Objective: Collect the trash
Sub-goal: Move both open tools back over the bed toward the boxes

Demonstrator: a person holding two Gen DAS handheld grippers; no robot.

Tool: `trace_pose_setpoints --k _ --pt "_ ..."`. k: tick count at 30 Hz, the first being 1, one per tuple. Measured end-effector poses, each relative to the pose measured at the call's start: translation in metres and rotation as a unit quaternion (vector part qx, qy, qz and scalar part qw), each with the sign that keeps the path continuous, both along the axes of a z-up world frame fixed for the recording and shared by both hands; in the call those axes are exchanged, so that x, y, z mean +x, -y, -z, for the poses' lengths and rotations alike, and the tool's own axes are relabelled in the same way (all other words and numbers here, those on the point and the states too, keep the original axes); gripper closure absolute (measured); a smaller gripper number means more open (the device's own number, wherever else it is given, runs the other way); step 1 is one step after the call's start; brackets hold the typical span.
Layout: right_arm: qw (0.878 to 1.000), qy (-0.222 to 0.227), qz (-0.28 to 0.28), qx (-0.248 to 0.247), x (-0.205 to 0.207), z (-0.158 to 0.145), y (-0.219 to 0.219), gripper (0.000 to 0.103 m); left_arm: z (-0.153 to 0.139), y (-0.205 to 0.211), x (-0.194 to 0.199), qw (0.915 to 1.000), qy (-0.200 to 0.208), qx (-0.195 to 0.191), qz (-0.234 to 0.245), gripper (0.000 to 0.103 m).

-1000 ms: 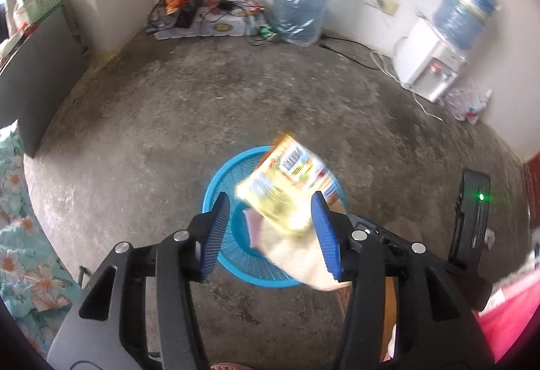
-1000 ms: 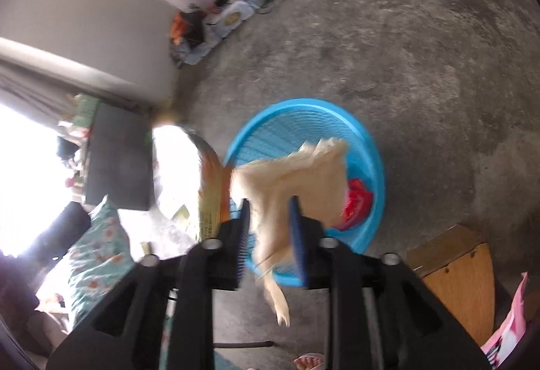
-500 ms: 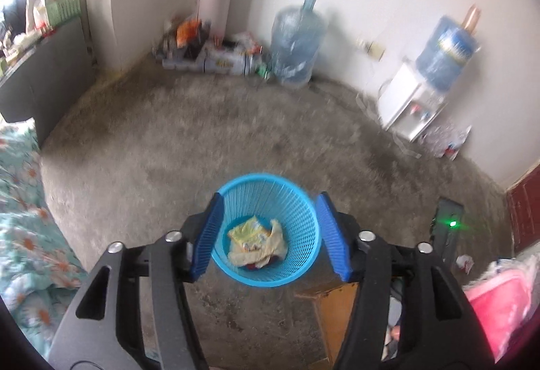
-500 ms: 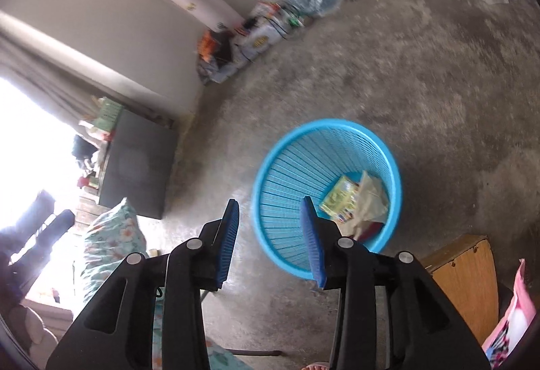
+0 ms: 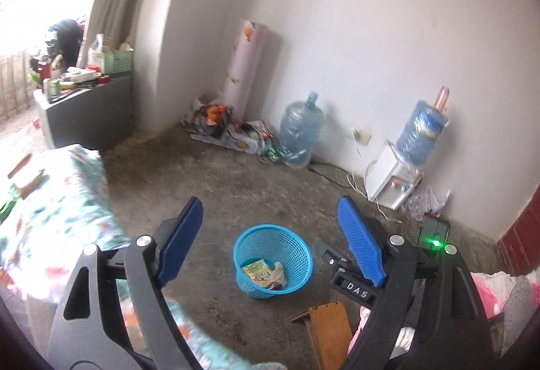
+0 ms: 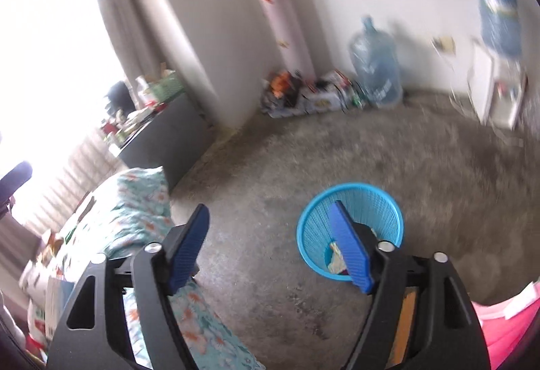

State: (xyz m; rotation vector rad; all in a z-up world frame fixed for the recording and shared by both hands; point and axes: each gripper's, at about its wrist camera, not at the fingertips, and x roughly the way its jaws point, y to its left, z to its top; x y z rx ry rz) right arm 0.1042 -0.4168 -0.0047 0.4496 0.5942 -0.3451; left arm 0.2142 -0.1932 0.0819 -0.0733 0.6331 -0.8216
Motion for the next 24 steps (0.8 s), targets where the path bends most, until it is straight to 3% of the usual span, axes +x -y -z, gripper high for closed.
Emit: trace_pose_setpoints --k 6,11,24 --pt "0.997 0.028 -0.048 -0.055 -0.007 -0.040 -0.066 0.012 -0.019 -0.090 -0.034 0.9968 0.028 -0.006 -0.075 0.021" --pt "0.991 0.030 -0.113 -0.066 -0.005 -0.058 -0.119 0.011 -0.028 -0.154 -0.057 0.9903 0.032 -0.012 -0.135 0.020" --pt "0.965 0.018 -0.257 -0.052 -0.011 -0.047 -0.234 0.010 -0.006 -0.262 -0.093 0.9648 0.016 0.010 -0.262 0.020"
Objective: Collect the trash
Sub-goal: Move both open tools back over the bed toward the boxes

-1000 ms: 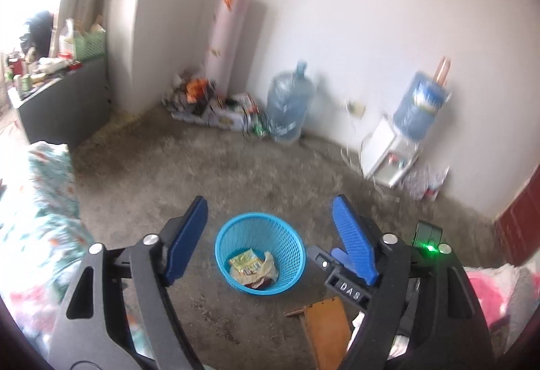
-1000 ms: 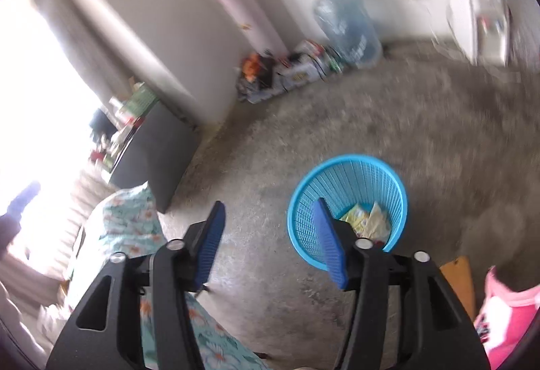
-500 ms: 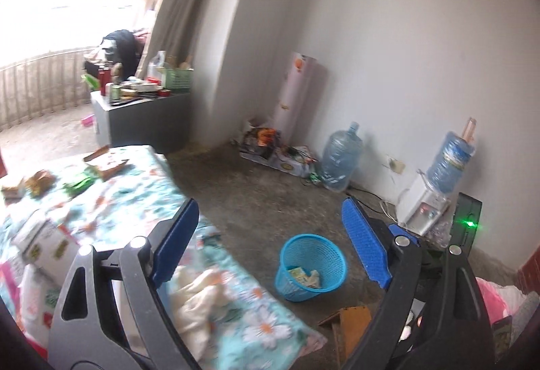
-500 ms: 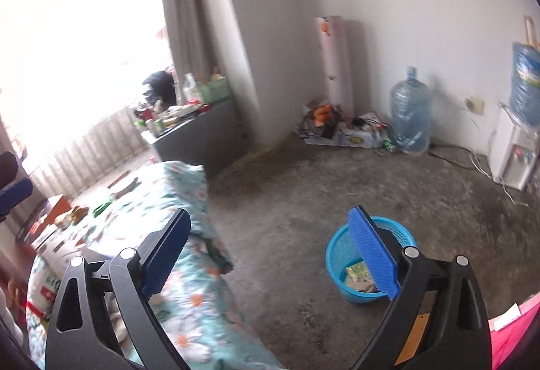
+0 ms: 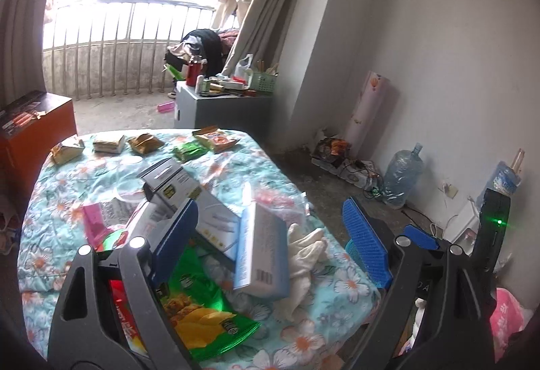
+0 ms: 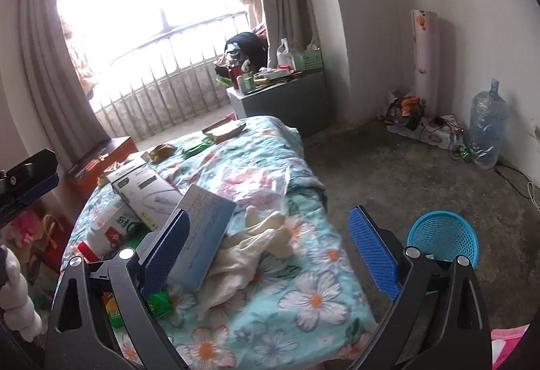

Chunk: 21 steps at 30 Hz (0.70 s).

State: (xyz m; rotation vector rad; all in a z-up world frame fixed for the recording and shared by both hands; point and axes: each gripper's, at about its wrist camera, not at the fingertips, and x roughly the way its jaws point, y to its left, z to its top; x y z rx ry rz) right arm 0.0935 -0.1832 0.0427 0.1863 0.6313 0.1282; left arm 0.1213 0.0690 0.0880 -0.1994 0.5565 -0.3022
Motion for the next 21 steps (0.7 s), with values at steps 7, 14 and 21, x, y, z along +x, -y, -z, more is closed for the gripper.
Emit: trace_pose_setpoints --k 7,14,21 --pt "0.999 -0.013 -0.047 0.015 -0.002 0.008 -0.029 0.010 0.017 -0.029 -0.008 0.9987 -0.020 0.014 -0.044 0.020" --pt "0.997 -0.028 -0.068 0.014 0.000 0.015 -0.045 0.010 0.025 -0.041 -0.010 0.9977 -0.027 0.024 -0.057 0.020" --pt "0.996 -0.040 -0.075 0.017 0.005 0.021 -0.049 0.010 0.030 -0.047 -0.005 0.9972 -0.034 0.023 -0.062 0.019"
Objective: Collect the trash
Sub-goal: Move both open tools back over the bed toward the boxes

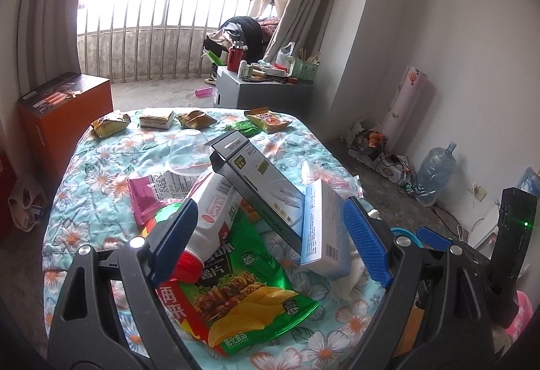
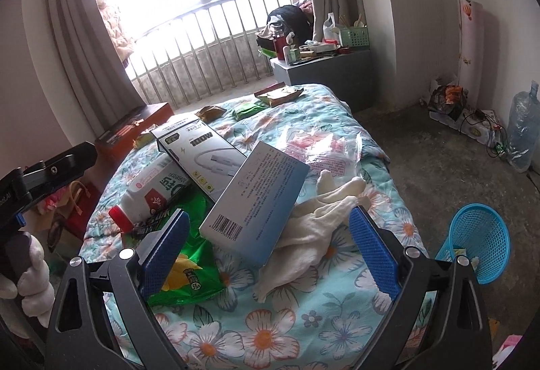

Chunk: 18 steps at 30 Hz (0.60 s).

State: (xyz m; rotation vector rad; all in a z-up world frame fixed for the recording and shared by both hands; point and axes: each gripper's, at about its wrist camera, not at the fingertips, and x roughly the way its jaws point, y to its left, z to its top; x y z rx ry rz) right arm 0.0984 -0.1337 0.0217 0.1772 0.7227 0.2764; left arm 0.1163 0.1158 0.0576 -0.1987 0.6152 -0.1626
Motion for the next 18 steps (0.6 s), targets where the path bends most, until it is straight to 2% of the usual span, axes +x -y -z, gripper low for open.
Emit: trace_pose_setpoints --k 18 --pt "0.999 -0.024 -0.008 0.021 0.011 0.012 -0.009 0.010 0.016 -0.008 0.007 0.9999 -0.008 -0.003 0.010 0.019"
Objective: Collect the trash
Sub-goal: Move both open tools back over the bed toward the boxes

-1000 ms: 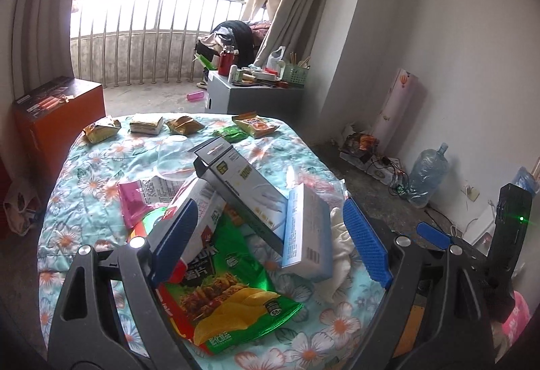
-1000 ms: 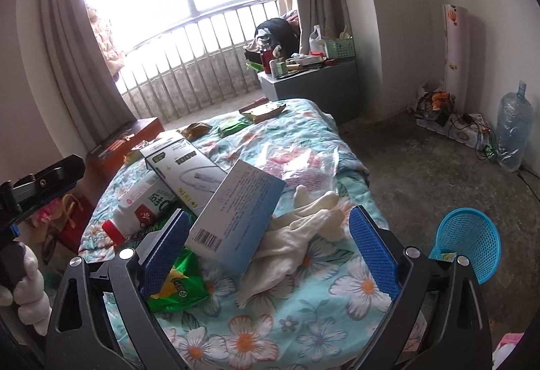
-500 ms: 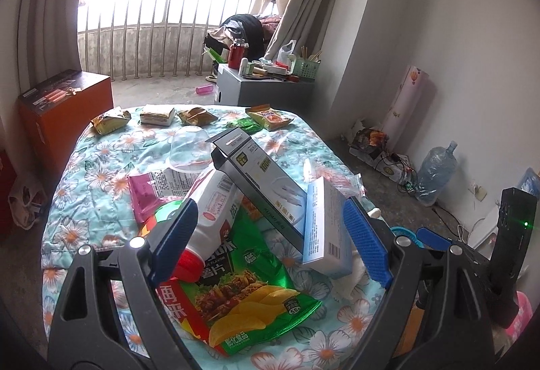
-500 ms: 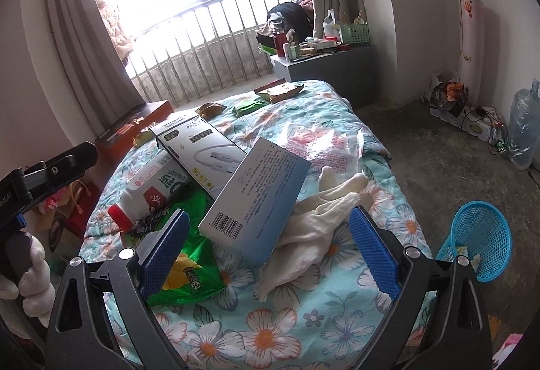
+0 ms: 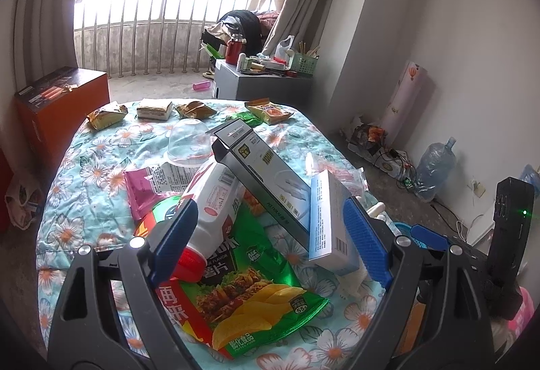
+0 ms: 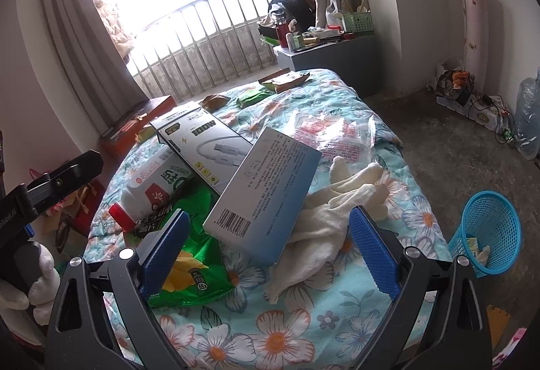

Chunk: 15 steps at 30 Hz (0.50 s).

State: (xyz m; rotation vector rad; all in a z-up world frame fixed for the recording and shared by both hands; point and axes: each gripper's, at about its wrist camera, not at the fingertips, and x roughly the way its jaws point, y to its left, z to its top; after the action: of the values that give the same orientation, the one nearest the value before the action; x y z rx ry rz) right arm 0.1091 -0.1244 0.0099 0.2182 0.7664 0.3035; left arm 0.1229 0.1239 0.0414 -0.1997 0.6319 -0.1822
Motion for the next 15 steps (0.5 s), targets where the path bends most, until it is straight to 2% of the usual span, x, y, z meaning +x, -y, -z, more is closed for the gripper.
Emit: trace_pose_setpoints --k 8,12,15 --pt "1.000 0.016 0.001 0.025 0.005 -0.009 0.009 0.010 0.005 -0.005 -0.004 0.9999 0.014 0.002 0.007 0.019" --pt "0.999 0.029 0.032 0.031 0.007 -0.013 0.044 0.010 0.010 -0.008 -0.007 0.9999 0.008 0.001 0.006 0.019" --pt "0.997 0.006 0.062 0.049 0.012 -0.004 0.077 0.010 0.010 -0.012 -0.014 0.9998 0.021 0.000 0.004 0.019"
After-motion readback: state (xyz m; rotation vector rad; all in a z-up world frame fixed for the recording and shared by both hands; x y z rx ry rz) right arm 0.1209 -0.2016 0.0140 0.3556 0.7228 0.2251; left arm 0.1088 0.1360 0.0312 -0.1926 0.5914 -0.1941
